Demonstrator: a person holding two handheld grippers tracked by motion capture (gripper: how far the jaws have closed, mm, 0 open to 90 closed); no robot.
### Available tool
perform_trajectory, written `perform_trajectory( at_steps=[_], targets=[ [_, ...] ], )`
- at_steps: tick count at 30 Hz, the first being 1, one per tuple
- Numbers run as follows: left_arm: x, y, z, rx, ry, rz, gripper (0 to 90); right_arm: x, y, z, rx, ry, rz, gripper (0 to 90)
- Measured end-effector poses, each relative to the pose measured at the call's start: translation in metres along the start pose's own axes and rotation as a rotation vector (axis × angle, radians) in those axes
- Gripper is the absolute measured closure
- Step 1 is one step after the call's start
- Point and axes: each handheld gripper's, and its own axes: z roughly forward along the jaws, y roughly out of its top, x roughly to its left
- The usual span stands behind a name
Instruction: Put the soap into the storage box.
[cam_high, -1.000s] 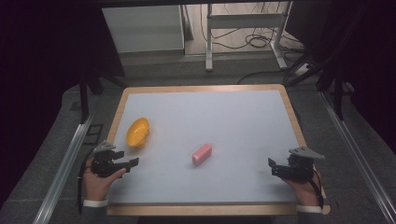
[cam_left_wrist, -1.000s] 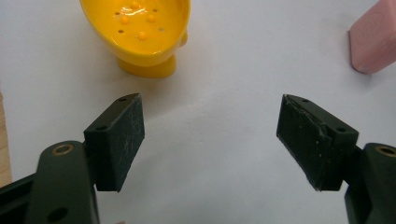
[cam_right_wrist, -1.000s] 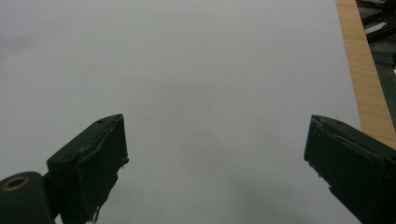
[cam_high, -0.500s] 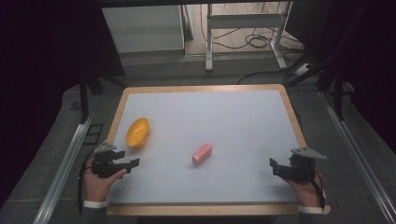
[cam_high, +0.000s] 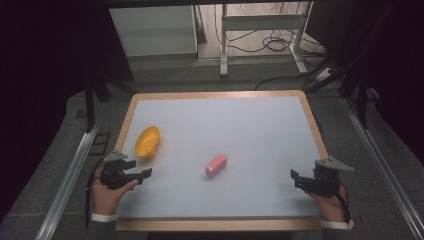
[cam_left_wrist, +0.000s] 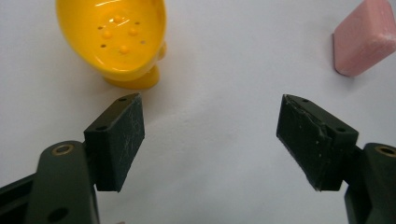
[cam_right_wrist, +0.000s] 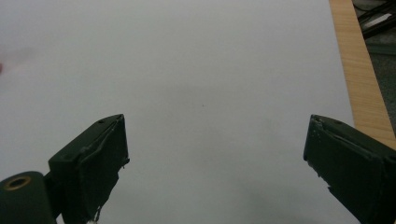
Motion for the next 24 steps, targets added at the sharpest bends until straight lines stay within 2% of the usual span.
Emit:
perform_trajectory(
  at_steps=[5, 14, 24],
  targets=[
    [-0.005, 0.006, -0.002, 0.009, 0.013, -0.001, 24.0, -0.002, 0.000, -0.003, -0.013, -0.003, -0.005, 6.4],
    [-0.016, 0.022, -0.011, 0.009, 0.013, 0.034, 24.1, -0.004, 0.000, -0.005, -0.022, -0.022, -0.004, 7.0],
    [-0.032, 0.038, -0.009, 0.019, 0.009, 0.076, 23.6, -0.003, 0.001, -0.008, -0.034, -0.023, -0.009, 7.7]
  ],
)
